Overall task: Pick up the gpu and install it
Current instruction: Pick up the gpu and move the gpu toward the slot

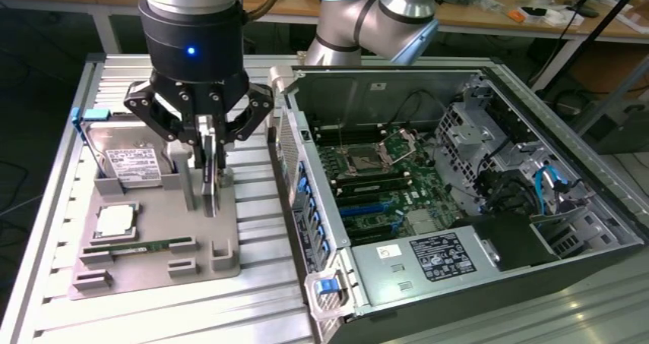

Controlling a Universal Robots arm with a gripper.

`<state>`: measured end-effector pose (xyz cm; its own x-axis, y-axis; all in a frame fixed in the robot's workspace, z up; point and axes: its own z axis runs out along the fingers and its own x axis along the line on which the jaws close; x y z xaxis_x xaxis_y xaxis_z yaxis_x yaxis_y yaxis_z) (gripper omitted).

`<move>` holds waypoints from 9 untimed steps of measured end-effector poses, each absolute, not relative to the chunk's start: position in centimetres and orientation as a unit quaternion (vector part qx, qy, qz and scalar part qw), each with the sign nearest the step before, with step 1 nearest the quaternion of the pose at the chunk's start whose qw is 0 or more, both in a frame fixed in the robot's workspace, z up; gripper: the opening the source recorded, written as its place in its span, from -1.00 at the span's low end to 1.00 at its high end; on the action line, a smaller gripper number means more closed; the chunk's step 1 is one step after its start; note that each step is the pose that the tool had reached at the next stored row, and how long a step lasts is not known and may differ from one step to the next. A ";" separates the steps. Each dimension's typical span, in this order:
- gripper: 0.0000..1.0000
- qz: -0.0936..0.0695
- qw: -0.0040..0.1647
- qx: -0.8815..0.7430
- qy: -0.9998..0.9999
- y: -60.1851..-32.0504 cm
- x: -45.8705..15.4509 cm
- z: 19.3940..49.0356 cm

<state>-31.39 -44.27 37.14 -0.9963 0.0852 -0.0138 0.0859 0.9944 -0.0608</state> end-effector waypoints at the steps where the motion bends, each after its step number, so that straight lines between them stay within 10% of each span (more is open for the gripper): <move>1: -0.46 -0.032 0.005 0.043 0.999 -44.3 -31.4 37.3; 9: -0.46 -0.039 0.005 0.043 0.998 -44.3 -31.4 38.3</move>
